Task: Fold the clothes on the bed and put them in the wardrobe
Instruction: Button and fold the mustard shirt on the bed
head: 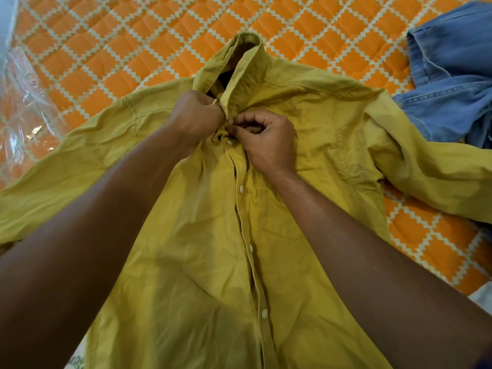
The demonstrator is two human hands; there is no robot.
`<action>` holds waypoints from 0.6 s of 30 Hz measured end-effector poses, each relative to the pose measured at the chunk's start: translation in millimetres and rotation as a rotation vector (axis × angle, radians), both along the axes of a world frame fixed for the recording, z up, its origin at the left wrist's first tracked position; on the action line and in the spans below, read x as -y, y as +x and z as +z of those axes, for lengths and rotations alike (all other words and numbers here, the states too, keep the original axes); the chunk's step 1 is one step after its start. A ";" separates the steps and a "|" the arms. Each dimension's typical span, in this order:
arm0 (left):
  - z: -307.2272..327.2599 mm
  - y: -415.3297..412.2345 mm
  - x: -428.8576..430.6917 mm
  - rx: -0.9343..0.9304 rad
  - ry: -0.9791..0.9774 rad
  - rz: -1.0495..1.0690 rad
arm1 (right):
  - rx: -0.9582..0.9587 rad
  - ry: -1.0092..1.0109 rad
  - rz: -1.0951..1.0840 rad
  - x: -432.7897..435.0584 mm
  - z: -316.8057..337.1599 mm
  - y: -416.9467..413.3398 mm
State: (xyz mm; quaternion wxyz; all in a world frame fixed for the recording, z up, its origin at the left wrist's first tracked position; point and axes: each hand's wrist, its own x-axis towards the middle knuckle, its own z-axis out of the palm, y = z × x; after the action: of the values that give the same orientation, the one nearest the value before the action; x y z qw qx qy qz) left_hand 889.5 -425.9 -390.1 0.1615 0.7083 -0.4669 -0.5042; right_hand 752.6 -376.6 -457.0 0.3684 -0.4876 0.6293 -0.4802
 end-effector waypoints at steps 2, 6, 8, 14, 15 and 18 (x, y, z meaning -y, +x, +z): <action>-1.6 -0.9 1.9 -0.045 0.042 0.025 | -0.007 -0.003 -0.008 -2.1 1.8 0.9; -8.8 -3.7 -2.5 -0.054 0.000 0.055 | -0.002 0.023 -0.028 -4.3 6.3 1.8; -12.1 -2.9 -8.2 -0.058 -0.057 0.041 | 0.006 0.038 -0.035 -4.9 8.9 3.7; -14.7 6.9 -11.2 -0.112 -0.118 0.021 | 0.062 0.171 -0.068 -4.3 23.2 14.4; -13.7 8.2 -12.1 -0.142 -0.105 0.020 | 0.068 0.207 -0.073 -3.7 25.0 15.2; -11.8 12.9 -14.7 -0.177 -0.086 0.011 | 0.041 0.310 -0.072 -2.1 29.3 20.2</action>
State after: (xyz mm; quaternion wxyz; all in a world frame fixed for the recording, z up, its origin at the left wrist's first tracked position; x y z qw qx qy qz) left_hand 902.5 -411.2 -401.9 0.2349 0.6561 -0.4680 -0.5435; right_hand 772.8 -374.5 -427.7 0.4346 -0.3921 0.7053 -0.3999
